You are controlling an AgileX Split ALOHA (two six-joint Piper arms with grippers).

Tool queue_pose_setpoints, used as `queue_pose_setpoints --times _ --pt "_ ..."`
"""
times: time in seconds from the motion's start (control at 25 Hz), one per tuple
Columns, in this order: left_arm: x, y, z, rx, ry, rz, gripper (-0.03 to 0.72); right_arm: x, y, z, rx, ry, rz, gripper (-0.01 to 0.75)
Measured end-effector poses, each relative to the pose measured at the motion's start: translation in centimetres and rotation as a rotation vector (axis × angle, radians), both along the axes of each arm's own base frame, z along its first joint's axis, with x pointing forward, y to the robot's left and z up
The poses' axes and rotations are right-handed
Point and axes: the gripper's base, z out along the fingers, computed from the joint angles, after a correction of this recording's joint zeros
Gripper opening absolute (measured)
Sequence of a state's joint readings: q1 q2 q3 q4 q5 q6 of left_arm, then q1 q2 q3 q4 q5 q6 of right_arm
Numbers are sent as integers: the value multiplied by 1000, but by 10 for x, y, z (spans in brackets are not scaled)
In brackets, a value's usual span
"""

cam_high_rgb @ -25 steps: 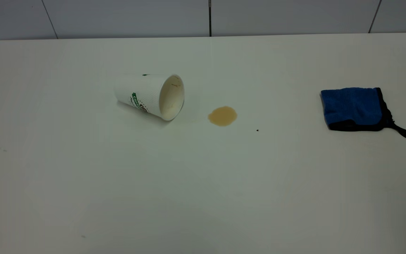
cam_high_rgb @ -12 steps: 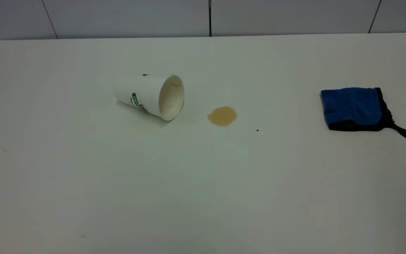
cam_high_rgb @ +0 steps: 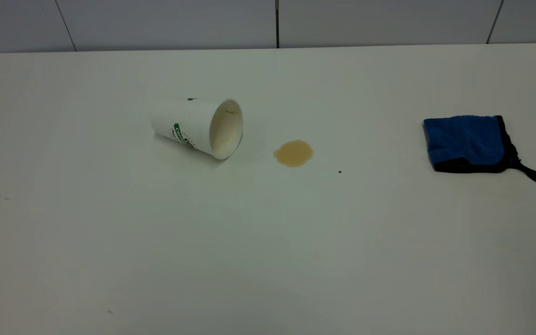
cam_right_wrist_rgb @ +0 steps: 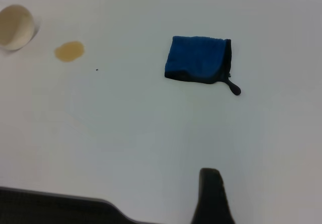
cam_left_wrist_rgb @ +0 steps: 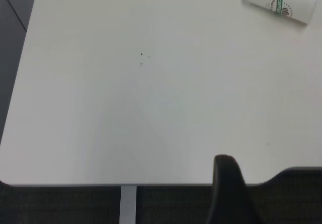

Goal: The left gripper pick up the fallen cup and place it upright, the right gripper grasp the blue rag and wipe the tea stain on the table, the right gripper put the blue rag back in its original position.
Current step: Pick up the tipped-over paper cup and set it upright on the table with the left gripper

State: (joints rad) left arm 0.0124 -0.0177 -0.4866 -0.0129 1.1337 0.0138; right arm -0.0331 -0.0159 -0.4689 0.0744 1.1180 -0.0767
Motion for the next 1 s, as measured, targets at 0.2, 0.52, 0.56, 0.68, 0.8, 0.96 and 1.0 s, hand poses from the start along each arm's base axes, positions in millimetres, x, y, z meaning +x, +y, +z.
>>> queue_pose_setpoints --times 0.2,0.52,0.56,0.68,0.8,0.96,1.0 --pt "0 0 0 0 0 0 472 0 0 0 0 0 0 578" --pt "7 0 25 22 -104 -21 472 0 0 0 0 0 0 578" --pt "10 0 35 29 -118 -26 472 0 0 0 0 0 0 578" --pt "29 0 63 63 -79 -48 472 0 0 0 0 0 0 578" --pt "63 1 88 99 -18 -70 472 0 0 0 0 0 0 578" --pt "118 4 102 135 42 -79 472 0 0 0 0 0 0 578" --pt "132 4 102 139 54 -81 472 0 0 0 0 0 0 578"
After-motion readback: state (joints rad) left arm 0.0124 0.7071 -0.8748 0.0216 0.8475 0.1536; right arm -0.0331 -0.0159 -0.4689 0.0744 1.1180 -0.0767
